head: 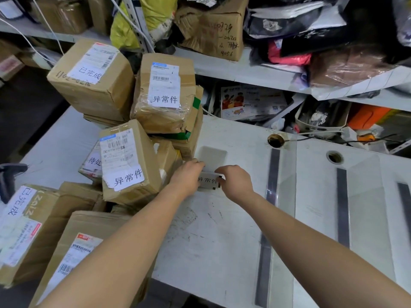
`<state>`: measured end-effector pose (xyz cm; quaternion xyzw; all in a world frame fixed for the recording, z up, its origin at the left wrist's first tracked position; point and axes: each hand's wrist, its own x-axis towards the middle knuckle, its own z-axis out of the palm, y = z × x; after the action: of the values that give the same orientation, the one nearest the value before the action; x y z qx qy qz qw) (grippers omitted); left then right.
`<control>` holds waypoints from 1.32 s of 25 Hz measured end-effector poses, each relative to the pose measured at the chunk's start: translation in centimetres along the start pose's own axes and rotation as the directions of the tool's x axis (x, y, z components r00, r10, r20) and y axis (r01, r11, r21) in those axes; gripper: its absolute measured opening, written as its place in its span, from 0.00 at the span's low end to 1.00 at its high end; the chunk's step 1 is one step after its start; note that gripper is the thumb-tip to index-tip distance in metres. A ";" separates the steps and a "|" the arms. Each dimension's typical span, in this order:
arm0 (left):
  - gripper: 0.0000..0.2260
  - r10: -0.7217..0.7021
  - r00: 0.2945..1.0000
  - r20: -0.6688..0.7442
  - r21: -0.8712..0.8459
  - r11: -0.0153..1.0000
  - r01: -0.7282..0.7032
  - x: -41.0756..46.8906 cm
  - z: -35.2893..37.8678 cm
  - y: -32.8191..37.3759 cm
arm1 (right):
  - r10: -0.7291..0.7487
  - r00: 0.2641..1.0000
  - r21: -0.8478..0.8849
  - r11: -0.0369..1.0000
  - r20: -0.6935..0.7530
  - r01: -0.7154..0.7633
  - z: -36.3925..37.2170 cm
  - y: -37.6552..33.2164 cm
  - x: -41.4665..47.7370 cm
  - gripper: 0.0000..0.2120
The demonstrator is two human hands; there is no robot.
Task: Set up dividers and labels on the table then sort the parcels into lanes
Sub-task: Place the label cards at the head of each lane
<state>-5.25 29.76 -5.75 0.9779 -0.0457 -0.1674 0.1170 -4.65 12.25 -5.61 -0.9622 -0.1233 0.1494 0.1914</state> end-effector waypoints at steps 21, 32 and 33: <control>0.10 0.106 0.993 0.044 -0.037 0.994 -0.105 2.2 1.0 0.2 | 0.129 0.969 0.235 0.969 -0.213 -0.077 -5.5 5.8 -5.7 0.13; 0.14 0.133 0.981 -0.143 -0.344 0.923 -0.175 0.0 -4.3 2.7 | 0.110 0.939 0.267 0.963 -0.326 -0.020 -9.5 6.6 -7.5 0.13; 0.15 0.137 0.978 -0.155 -0.354 0.917 -0.184 -0.2 -4.9 3.1 | 0.108 0.933 0.265 0.964 -0.342 -0.015 -10.0 6.8 -7.9 0.14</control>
<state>-3.98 27.82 -0.42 0.9404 -0.0862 -0.1000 0.3133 -7.35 0.49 2.39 -0.9436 -0.0361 -0.0052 0.3290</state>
